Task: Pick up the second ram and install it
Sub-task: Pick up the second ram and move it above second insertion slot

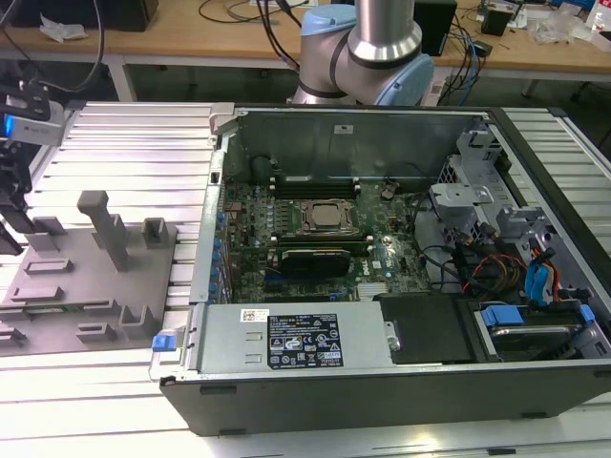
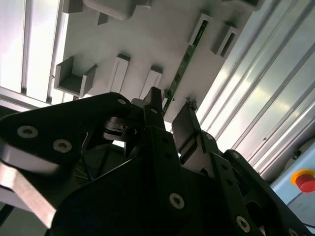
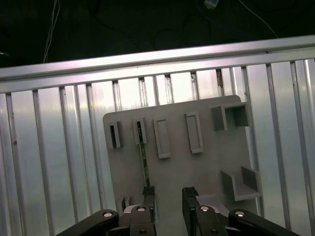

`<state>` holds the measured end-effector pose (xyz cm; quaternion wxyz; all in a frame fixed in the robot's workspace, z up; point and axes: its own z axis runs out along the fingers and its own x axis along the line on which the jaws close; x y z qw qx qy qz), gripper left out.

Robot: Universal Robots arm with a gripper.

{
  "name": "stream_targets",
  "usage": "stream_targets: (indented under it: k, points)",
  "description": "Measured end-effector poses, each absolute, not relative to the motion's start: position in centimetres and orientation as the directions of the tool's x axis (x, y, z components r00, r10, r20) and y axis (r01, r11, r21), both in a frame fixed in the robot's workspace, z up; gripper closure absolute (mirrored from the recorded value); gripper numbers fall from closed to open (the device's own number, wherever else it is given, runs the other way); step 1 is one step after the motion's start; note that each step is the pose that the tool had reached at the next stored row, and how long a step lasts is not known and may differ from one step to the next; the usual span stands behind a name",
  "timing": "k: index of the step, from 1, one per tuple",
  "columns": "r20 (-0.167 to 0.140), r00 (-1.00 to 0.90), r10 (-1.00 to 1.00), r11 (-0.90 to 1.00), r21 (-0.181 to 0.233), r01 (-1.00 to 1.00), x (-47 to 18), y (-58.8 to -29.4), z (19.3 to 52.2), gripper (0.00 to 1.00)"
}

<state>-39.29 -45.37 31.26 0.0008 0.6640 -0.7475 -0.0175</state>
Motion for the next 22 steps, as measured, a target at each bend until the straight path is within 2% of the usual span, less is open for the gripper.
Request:
stream_targets:
  k: [22]
  points:
    - [-0.022, -0.118, -0.993, 0.118, 0.027, -0.993, -39.3, -45.4, 29.0, 0.64]
